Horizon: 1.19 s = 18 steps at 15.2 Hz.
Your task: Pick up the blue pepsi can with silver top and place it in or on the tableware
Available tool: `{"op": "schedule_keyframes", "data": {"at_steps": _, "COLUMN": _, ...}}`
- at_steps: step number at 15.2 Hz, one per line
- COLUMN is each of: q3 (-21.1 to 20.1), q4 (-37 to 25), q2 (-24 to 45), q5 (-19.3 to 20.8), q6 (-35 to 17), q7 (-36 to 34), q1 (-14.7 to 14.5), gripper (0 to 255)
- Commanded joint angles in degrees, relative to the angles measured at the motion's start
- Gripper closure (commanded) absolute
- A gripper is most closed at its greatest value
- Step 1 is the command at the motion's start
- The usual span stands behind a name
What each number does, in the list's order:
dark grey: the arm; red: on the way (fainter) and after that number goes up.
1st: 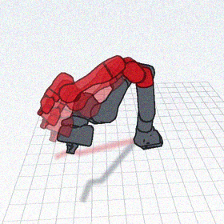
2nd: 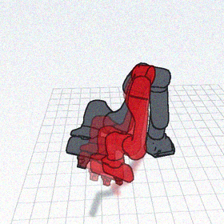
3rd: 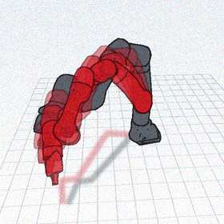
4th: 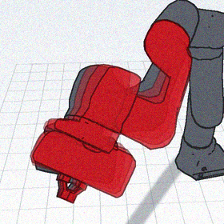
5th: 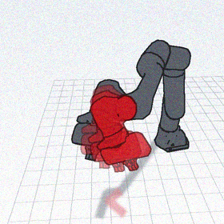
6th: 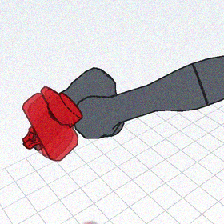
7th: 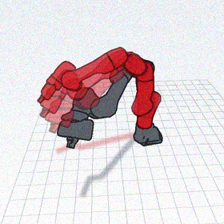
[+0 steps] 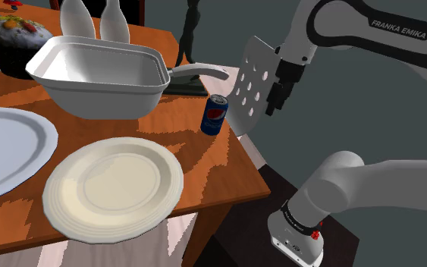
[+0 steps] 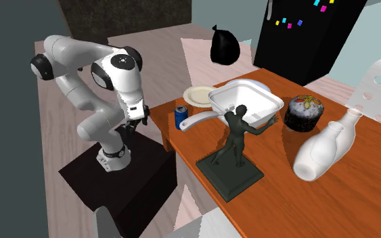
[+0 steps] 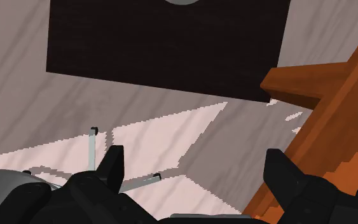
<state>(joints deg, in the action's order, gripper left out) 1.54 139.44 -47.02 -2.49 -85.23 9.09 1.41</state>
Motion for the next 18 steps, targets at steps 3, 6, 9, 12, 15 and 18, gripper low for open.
{"op": "schedule_keyframes", "data": {"at_steps": 3, "q3": -2.6, "q4": -2.0, "q2": 2.0, "q5": -1.5, "q6": -0.7, "q7": -2.4, "q1": -1.0, "gripper": 0}}
{"op": "schedule_keyframes", "data": {"at_steps": 6, "q3": -6.3, "q4": -5.3, "q2": 5.3, "q5": -3.4, "q6": -1.8, "q7": -6.0, "q1": -2.1, "gripper": 0}}
{"op": "schedule_keyframes", "data": {"at_steps": 9, "q3": -10.0, "q4": -9.3, "q2": 9.0, "q5": -4.6, "q6": -2.7, "q7": -9.6, "q1": -3.0, "gripper": 0}}
{"op": "schedule_keyframes", "data": {"at_steps": 12, "q3": -13.5, "q4": -13.7, "q2": 13.1, "q5": -5.3, "q6": -3.5, "q7": -13.3, "q1": -3.7, "gripper": 0}}
{"op": "schedule_keyframes", "data": {"at_steps": 15, "q3": -17.0, "q4": -18.7, "q2": 17.6, "q5": -5.3, "q6": -4.0, "q7": -17.0, "q1": -4.1, "gripper": 0}}
{"op": "schedule_keyframes", "data": {"at_steps": 18, "q3": -20.6, "q4": -24.2, "q2": 22.5, "q5": -4.5, "q6": -4.2, "q7": -21.0, "q1": -4.4, "gripper": 0}}
